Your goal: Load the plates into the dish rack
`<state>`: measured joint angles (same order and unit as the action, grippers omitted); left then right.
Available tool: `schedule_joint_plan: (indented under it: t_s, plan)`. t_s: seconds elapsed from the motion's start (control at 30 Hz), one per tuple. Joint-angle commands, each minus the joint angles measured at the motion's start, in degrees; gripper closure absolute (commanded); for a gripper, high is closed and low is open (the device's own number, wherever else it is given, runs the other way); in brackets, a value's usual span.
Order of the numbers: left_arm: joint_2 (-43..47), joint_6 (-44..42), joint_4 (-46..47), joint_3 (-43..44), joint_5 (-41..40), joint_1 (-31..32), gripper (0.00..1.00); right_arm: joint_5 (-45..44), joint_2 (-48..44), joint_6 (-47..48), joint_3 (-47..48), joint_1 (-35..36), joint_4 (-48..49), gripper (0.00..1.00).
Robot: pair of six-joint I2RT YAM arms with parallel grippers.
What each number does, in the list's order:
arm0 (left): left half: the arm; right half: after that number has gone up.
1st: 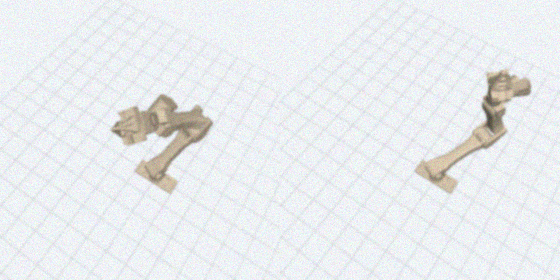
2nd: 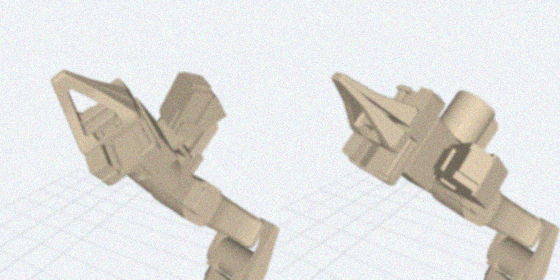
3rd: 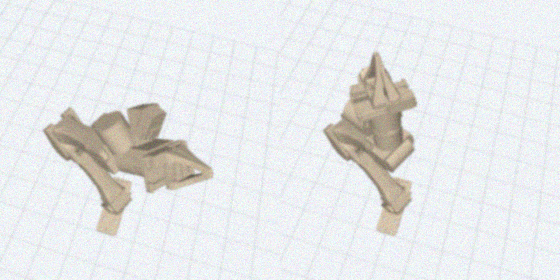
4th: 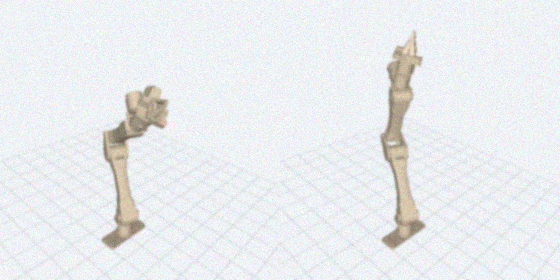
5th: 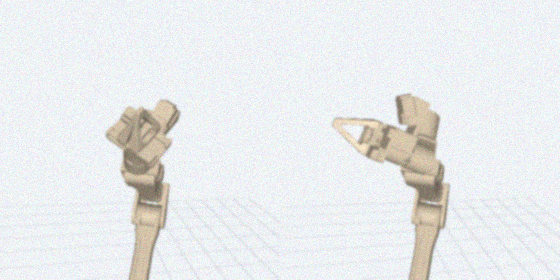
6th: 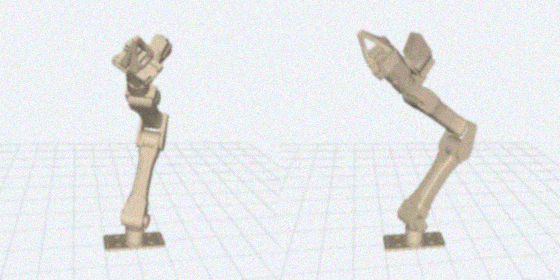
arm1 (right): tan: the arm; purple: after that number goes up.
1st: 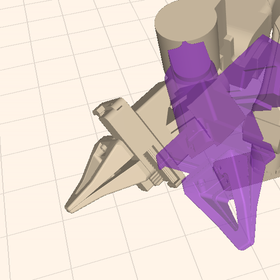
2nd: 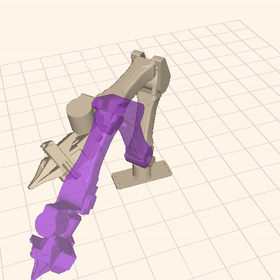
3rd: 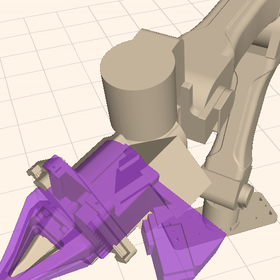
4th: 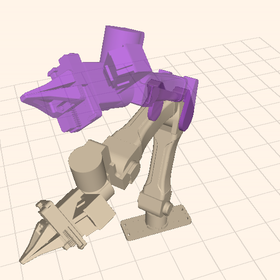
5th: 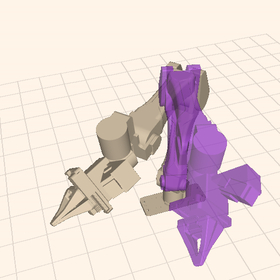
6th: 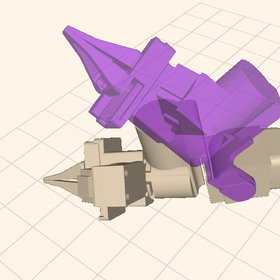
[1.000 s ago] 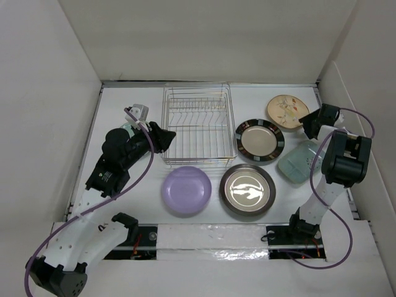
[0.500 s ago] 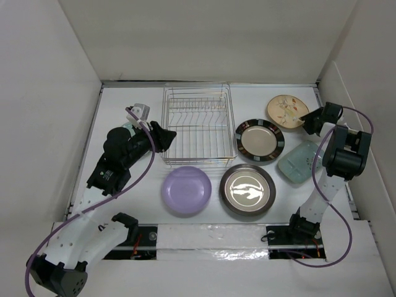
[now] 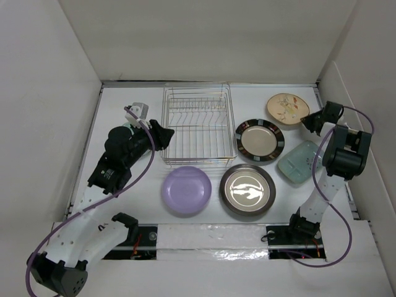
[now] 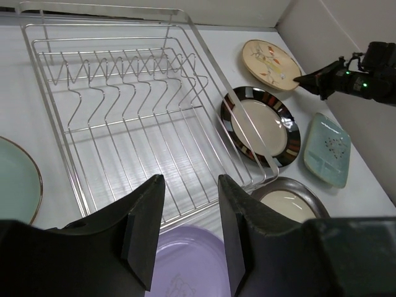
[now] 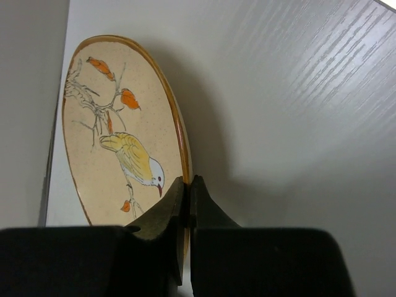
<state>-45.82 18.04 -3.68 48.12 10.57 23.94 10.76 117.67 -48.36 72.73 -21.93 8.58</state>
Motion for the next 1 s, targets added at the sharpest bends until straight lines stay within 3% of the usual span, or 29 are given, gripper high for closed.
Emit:
schedule_joint_plan:
  t_s: [0.0, 0.13, 0.43, 0.6, 0.7, 0.73, 0.77, 0.87, 0.97]
  plan:
    - [-1.28, -0.55, 0.79, 0.31, -4.06, 0.14, 0.62, -2.75, -7.52, -1.56, -1.79, -0.48, 6.62, 1.00]
    - [-3.30, -0.55, -0.10, 0.84, -5.56, 0.14, 0.56, -6.01, -15.70, -0.16, -5.31, 0.83, 10.93, 1.00]
    - [-7.96, 0.15, -1.76, 1.54, -7.66, -2.23, 0.57, -15.77, -31.25, 13.28, -3.92, 12.96, 7.51, 1.00]
    - [-10.16, 0.33, -3.87, 2.51, -10.04, -2.24, 0.61, -21.82, -32.77, 23.98, 5.90, 21.83, -3.28, 1.00]
    - [-10.34, 0.33, -4.22, 2.77, -12.32, -2.24, 0.79, -24.99, -30.49, 29.87, 15.90, 28.07, -13.47, 1.00]
    - [-10.17, 0.15, -4.40, 2.77, -12.93, -2.24, 0.98, -27.53, -29.70, 31.21, 18.48, 29.56, -15.76, 1.00]
    - [-10.16, 0.15, -4.75, 2.86, -14.25, -2.24, 1.00, -28.86, -28.04, 32.52, 21.20, 32.36, -20.31, 1.00]
    - [-10.95, -0.02, -6.33, 3.03, -18.28, -2.24, 1.00, -34.66, -25.22, 36.92, 31.22, 36.16, -28.23, 1.00]
    - [-14.36, 0.15, -8.79, 2.68, -22.16, -2.24, 0.82, -42.20, -19.95, 40.52, 39.75, 41.86, -35.00, 1.00]
